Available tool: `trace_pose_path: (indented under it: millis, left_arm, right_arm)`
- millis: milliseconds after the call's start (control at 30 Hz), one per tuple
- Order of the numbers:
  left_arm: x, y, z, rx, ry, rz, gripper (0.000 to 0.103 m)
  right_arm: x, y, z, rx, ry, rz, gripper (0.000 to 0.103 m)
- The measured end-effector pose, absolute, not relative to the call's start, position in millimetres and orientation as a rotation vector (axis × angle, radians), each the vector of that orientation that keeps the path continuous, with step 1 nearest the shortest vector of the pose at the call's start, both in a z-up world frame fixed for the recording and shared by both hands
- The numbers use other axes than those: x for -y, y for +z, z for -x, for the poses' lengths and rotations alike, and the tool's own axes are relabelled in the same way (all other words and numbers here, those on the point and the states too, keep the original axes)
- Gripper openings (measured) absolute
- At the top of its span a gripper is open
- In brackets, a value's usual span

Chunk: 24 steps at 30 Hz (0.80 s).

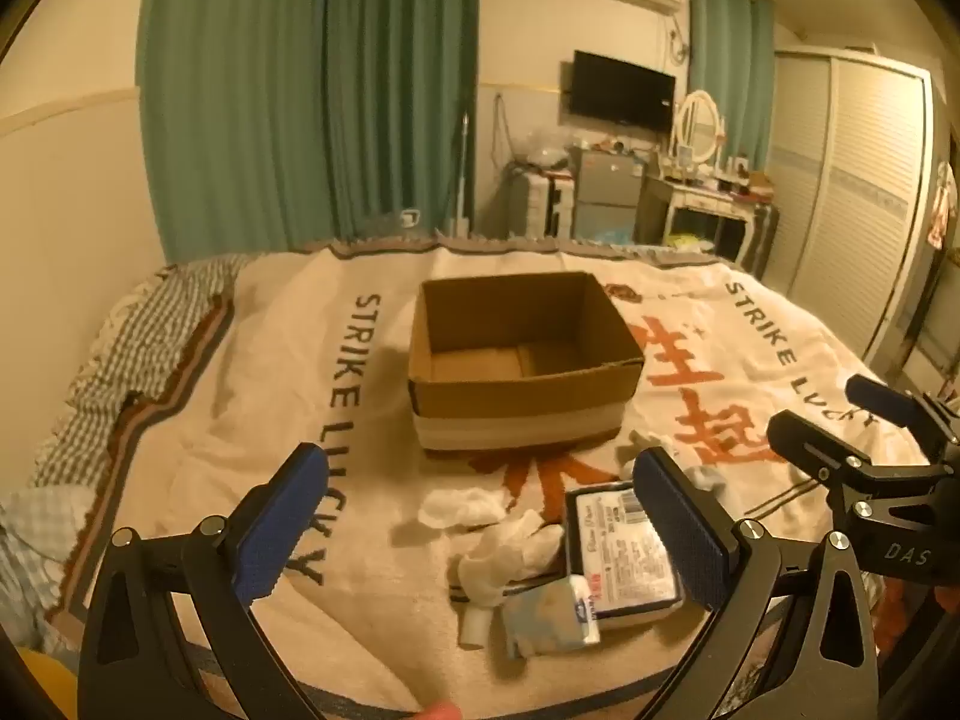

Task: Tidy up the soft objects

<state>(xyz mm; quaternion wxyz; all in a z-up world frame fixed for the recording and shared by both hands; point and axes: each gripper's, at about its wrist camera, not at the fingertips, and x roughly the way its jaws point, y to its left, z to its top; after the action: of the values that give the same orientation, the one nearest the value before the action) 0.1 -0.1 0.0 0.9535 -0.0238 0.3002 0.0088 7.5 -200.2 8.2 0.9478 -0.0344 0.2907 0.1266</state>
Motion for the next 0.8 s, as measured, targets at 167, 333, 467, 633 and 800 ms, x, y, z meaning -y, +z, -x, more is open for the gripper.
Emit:
trace_pose_path:
  millis: [167,333,467,633,800]
  left_arm:
    - [-0.1,-1.1,0.6,-0.603,0.021,0.055,0.103]
    - [5.9,-1.2,3.2,-0.611,0.018,0.066,0.103]
    - [-1.3,-3.1,0.8,-0.614,0.017,0.072,0.103]
    - [-4.1,-1.0,-3.4,-0.620,0.016,0.067,0.103]
    - [-4.7,1.0,-2.9,-0.614,0.012,0.067,0.103]
  right_arm:
    - [199.4,6.3,-8.4,-0.599,0.254,0.079,0.103]
    - [204.4,0.7,-8.9,-0.602,0.247,0.075,0.103]
    - [201.6,1.4,-9.0,-0.602,0.247,0.077,0.103]
    - [202.5,1.4,-9.4,-0.609,0.249,0.080,0.103]
    - [200.0,2.2,-10.1,-0.615,0.246,0.081,0.103]
